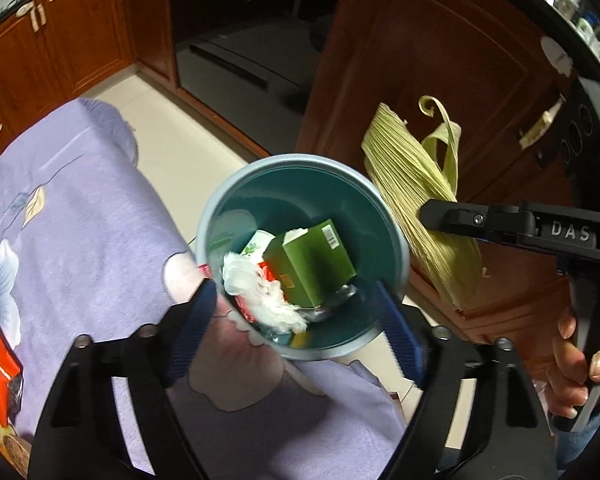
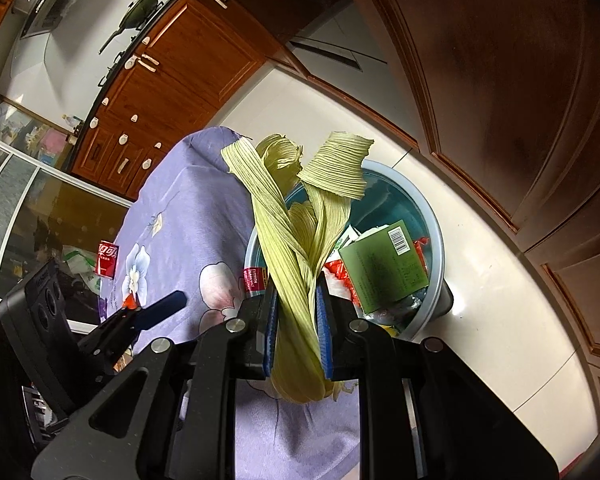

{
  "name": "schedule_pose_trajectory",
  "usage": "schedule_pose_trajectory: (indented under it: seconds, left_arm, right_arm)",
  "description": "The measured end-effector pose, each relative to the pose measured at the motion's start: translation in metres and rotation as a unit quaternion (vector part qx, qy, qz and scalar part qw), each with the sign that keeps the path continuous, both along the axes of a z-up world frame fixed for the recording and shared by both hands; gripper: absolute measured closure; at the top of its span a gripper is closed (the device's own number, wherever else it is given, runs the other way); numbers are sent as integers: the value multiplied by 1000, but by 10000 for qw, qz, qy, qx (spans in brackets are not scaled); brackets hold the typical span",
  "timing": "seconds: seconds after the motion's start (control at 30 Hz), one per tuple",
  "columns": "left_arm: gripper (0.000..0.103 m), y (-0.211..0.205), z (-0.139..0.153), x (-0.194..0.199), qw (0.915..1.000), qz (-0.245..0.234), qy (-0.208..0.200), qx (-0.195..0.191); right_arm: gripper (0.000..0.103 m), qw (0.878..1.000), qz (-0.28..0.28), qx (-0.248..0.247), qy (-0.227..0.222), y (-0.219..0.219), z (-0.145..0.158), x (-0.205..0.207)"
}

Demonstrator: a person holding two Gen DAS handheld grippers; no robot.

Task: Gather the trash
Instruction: 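Carry tissue and corn husk over the bin and open both tools, then move both tools back over the table toward the coconut shell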

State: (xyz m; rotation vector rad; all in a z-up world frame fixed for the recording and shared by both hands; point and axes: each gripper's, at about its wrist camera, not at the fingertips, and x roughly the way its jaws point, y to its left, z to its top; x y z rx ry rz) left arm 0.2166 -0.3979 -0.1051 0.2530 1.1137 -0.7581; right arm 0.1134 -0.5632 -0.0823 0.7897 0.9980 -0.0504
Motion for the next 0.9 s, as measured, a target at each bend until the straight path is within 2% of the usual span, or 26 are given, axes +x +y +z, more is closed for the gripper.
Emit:
schedule_pose_trajectory:
  seconds: [0.2, 0.3, 0.37, 0.43, 0.6, 0.9]
  left_arm:
    - [12, 28, 11, 5, 9994, 300, -54, -157]
    - [11, 39, 14, 6, 9990, 405, -49, -208]
    - [10, 48, 17, 5, 9985, 488, -42, -261]
    - [10, 56, 18, 7, 9979, 569, -11, -313]
    - [9, 71, 19, 7, 9969, 689, 63, -387]
    - [9, 98, 27, -3, 9953, 803, 30, -547]
  right_arm:
    - [86, 9999, 91, 35, 122, 8, -9, 9]
    - [81, 9997, 149, 47, 192, 14, -14, 16]
    - [73, 9996, 172, 58, 214, 18, -14, 19]
    - [45, 9996, 150, 107, 210, 21, -14, 23]
    - [31, 9997, 30, 57, 219, 26, -9, 25]
    - [25, 9991, -104, -114, 399, 39, -1, 21]
